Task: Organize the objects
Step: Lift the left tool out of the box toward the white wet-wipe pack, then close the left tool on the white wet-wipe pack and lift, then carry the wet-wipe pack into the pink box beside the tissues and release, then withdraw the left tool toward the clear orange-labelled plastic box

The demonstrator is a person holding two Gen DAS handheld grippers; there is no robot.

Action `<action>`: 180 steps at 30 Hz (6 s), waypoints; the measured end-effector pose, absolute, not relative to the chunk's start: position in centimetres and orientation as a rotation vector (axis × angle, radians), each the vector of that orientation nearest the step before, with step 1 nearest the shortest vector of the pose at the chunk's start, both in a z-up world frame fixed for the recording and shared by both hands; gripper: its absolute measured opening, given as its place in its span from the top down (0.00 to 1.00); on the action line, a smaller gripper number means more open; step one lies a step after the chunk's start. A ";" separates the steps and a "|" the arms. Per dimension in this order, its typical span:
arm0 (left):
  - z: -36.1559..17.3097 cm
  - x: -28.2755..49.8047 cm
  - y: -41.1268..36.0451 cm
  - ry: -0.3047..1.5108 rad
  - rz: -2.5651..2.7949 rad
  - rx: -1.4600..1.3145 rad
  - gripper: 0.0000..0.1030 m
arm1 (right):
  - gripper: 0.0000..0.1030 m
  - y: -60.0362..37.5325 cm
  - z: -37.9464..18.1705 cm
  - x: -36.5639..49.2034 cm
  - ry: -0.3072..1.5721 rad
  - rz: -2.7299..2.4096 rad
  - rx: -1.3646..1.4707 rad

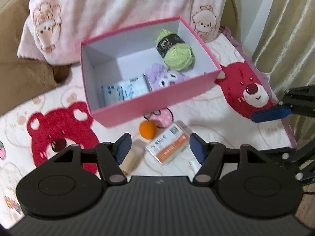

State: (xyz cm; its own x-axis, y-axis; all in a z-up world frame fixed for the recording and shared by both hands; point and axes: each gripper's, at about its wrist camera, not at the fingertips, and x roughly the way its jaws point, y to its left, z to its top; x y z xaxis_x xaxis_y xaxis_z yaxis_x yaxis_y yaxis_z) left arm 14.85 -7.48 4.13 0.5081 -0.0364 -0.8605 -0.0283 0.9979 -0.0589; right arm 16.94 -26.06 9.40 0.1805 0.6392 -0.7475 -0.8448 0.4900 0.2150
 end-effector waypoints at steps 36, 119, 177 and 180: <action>-10.0 13.6 -12.6 1.118 -0.101 -0.243 0.27 | 0.24 -27.1 -4.6 14.4 0.974 0.945 -0.377; 7.1 23.2 -2.0 0.977 -0.029 -0.426 0.62 | 0.28 -17.7 10.5 23.4 0.788 0.951 -0.142; 8.0 21.4 -0.1 1.031 0.056 -0.233 0.40 | 0.30 -19.4 12.2 22.8 0.815 1.000 -0.324; 9.1 19.9 -1.4 1.037 0.030 -0.197 0.39 | 0.28 -20.0 13.0 21.4 0.800 1.003 -0.352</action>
